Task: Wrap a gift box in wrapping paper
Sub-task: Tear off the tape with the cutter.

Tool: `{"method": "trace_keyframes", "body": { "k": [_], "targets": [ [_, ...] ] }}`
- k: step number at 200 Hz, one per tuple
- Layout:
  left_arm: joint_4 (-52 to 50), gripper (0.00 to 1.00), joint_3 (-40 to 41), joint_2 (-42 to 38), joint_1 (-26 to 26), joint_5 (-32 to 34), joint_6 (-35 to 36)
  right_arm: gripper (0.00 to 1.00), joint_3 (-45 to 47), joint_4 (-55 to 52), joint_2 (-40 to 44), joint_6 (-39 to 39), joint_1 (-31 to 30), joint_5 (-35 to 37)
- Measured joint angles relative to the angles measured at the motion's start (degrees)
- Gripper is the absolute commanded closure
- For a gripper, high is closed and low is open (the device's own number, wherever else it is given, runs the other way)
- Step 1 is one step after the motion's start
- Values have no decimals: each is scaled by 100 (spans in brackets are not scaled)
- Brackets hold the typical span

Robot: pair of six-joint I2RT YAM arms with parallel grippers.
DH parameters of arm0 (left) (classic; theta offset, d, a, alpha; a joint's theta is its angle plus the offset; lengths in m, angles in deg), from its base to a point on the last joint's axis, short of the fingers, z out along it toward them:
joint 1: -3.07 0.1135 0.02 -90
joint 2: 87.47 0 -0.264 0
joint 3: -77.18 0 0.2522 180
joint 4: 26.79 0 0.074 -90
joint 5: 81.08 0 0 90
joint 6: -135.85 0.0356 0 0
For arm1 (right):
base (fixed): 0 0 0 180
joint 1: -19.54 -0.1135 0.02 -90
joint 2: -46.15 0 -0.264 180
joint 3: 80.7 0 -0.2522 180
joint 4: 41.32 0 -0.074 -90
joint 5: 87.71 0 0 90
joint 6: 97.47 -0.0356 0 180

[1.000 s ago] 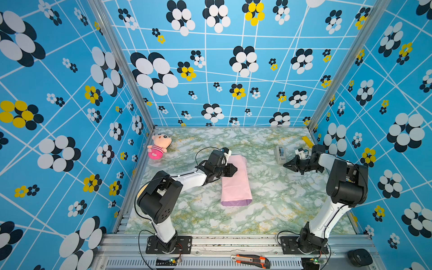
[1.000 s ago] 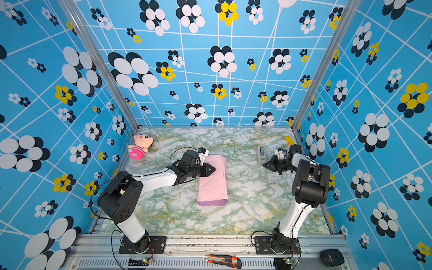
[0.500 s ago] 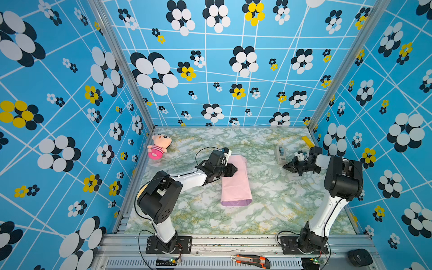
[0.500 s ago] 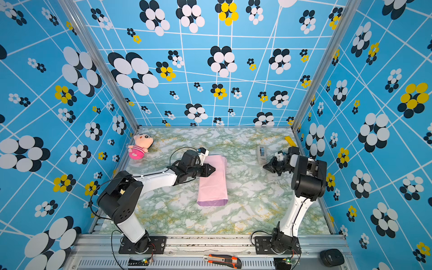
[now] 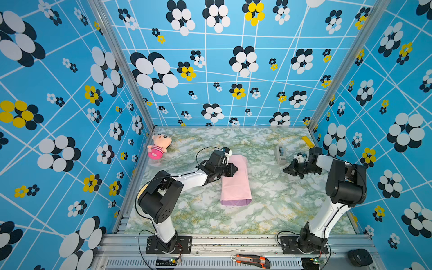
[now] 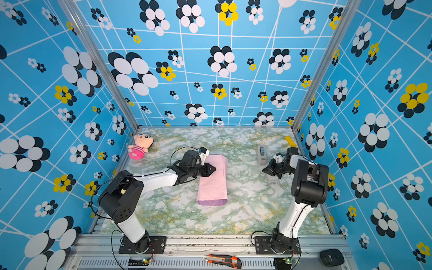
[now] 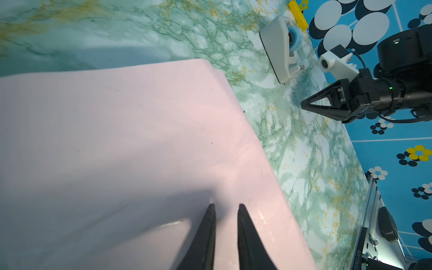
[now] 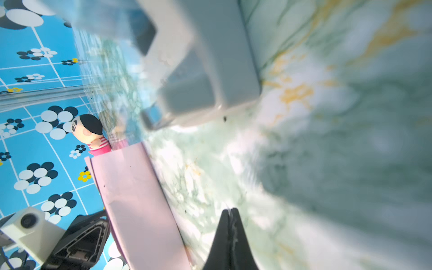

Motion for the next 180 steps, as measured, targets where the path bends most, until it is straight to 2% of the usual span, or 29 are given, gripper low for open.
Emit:
{"method": "trace_keyframes", "body": {
  "k": [42, 80, 102, 135, 180],
  "targets": [
    [-2, 79, 2, 0, 0, 0, 2, 100, -63, -846, 918, 551, -229, -7],
    [-2, 79, 4, -9, -4, 0, 2, 100, -772, -1714, 927, 1537, -1414, -177],
    [22, 79, 26, -17, -7, 9, 2, 100, -1569, -2321, 708, 2096, -1989, -365],
    [44, 79, 44, -28, -11, 28, 4, 100, -2649, -3368, -146, 3025, -2717, -424],
    [92, 79, 85, -55, -28, 90, 20, 100, -2846, -4299, -514, 4148, -3482, -393]
  ]
}}
